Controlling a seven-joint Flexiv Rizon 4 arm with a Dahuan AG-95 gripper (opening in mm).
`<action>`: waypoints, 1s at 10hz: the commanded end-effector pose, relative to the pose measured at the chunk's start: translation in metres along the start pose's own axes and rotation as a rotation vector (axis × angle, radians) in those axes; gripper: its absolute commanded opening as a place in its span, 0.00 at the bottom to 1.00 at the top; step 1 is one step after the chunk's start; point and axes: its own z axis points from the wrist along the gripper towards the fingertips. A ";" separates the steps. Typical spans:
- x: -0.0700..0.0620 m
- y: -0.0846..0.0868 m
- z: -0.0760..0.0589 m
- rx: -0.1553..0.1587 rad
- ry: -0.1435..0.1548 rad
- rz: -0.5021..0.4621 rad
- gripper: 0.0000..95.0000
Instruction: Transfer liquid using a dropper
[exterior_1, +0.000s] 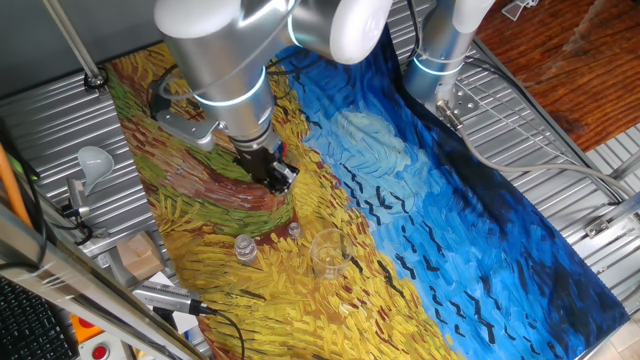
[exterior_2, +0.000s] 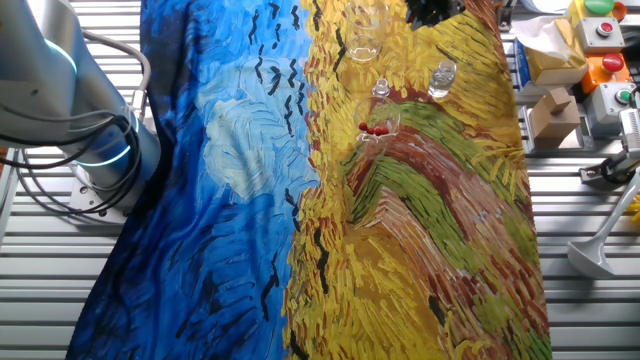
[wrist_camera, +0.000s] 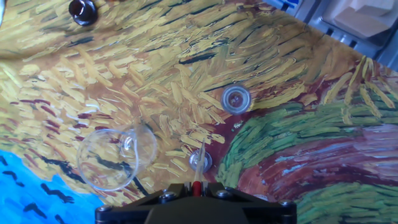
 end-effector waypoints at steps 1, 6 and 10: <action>0.000 0.000 0.000 0.008 0.000 -0.040 0.00; 0.000 0.000 0.000 0.057 0.006 -0.100 0.00; 0.000 0.014 -0.007 0.058 0.020 -0.074 0.00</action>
